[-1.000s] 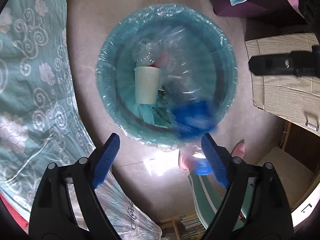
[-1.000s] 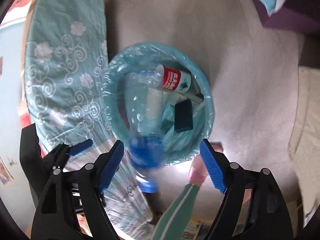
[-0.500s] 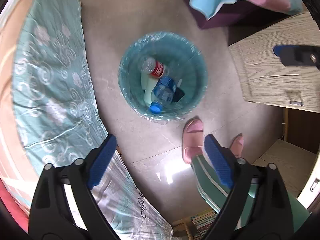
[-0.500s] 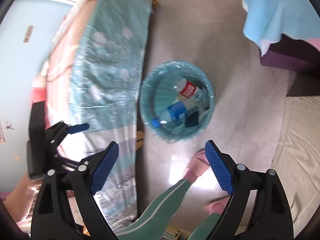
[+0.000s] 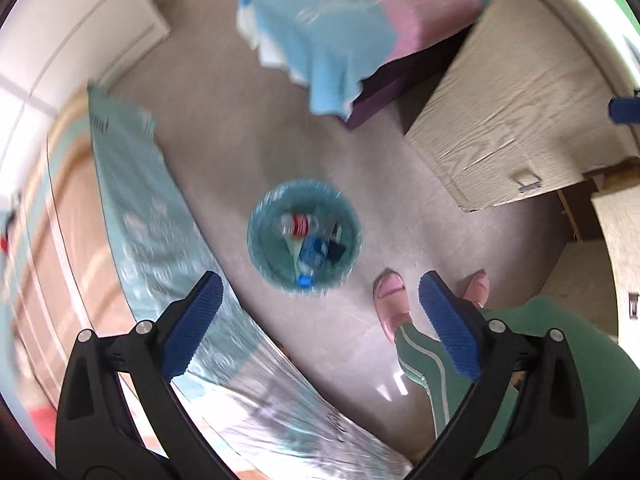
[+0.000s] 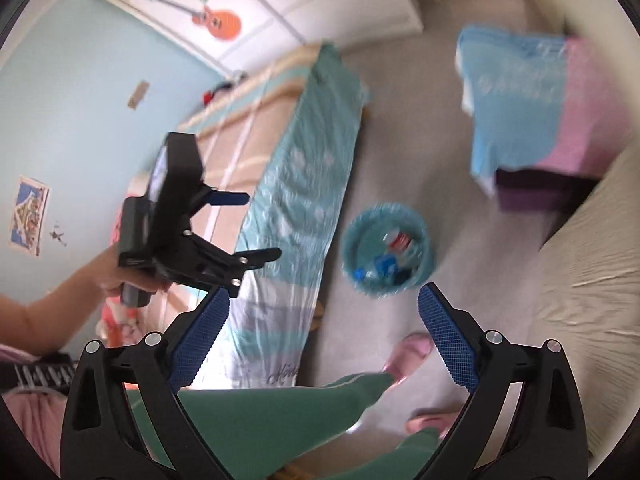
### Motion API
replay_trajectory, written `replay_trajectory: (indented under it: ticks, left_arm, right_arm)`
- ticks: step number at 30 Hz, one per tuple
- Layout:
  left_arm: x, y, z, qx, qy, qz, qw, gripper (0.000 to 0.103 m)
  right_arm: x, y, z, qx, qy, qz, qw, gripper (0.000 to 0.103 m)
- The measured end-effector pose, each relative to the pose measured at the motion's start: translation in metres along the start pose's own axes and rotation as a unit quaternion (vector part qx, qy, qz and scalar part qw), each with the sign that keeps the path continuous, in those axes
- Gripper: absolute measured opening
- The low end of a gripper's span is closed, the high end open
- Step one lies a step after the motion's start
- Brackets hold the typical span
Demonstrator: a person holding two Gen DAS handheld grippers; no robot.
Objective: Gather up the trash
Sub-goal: 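Move both grippers back over the table toward the tea bottle and bottle stack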
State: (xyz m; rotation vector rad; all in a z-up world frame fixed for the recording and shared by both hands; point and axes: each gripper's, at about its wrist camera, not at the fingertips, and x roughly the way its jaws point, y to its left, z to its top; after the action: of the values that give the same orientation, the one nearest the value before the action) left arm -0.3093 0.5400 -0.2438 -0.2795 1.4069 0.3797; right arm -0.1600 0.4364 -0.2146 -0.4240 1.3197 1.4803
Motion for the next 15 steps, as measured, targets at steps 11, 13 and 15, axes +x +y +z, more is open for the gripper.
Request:
replay_trajectory:
  ticks: [11, 13, 15]
  left_arm:
    - [-0.112, -0.151, 0.081, 0.181, -0.114, -0.065, 0.9746, 0.096]
    - [-0.127, -0.187, 0.092, 0.219, -0.132, -0.077, 0.9636, 0.096]
    - [-0.142, -0.231, 0.103, 0.269, -0.151, -0.087, 0.9473, 0.096]
  right_arm:
    - [-0.177, -0.019, -0.074, 0.039, -0.156, -0.123, 0.979, 0.097]
    - [-0.207, -0.028, -0.097, 0.052, -0.172, -0.148, 0.972, 0.097]
    - [-0.236, -0.035, -0.119, 0.063, -0.188, -0.177, 0.964, 0.097]
